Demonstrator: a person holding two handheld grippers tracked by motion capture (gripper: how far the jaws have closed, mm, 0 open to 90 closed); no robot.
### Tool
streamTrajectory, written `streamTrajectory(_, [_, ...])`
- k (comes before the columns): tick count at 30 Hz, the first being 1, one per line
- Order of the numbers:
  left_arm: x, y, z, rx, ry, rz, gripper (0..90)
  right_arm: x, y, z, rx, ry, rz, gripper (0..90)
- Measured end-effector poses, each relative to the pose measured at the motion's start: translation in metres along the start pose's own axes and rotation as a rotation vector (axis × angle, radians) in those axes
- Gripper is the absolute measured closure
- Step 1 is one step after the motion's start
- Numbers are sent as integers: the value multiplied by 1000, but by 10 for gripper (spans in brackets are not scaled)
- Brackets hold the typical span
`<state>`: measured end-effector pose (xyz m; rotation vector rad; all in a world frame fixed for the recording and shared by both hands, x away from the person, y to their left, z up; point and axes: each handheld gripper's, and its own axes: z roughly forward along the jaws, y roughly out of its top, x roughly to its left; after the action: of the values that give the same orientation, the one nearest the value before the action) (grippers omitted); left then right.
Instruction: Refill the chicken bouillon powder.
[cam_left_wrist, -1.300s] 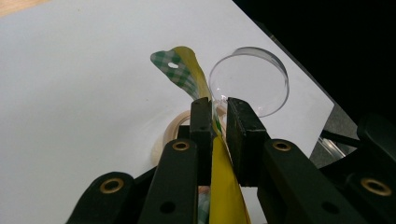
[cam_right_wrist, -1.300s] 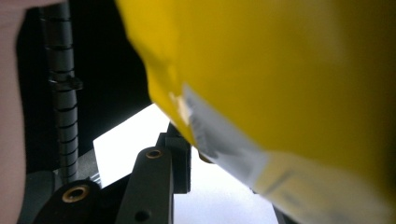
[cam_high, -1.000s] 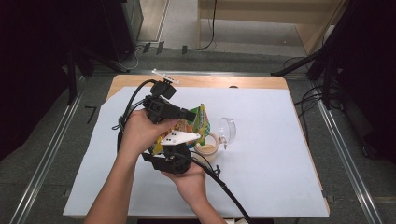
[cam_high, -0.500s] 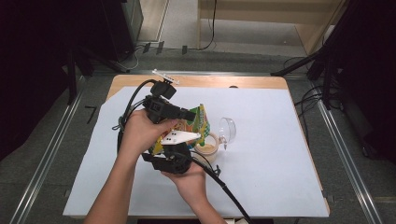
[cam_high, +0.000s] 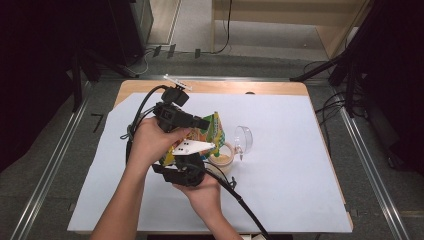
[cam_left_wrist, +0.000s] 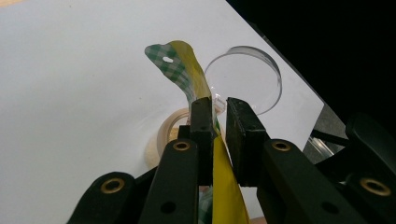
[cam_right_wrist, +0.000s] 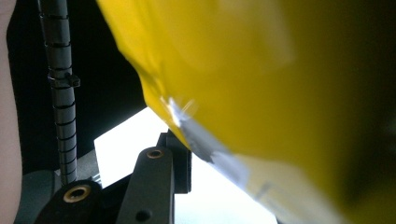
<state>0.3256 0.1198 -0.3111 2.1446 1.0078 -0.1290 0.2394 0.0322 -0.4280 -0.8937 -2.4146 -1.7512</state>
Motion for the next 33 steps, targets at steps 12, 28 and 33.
streamTrajectory(12, [0,0,1,2,0,0,816,0,0,0,3,-3,-5,696])
streamTrajectory(28, [-1,0,1,4,5,5,816,1,0,-1,1,-3,-2,697])
streamTrajectory(33, [-2,0,2,5,10,8,816,1,0,-2,1,1,-1,697])
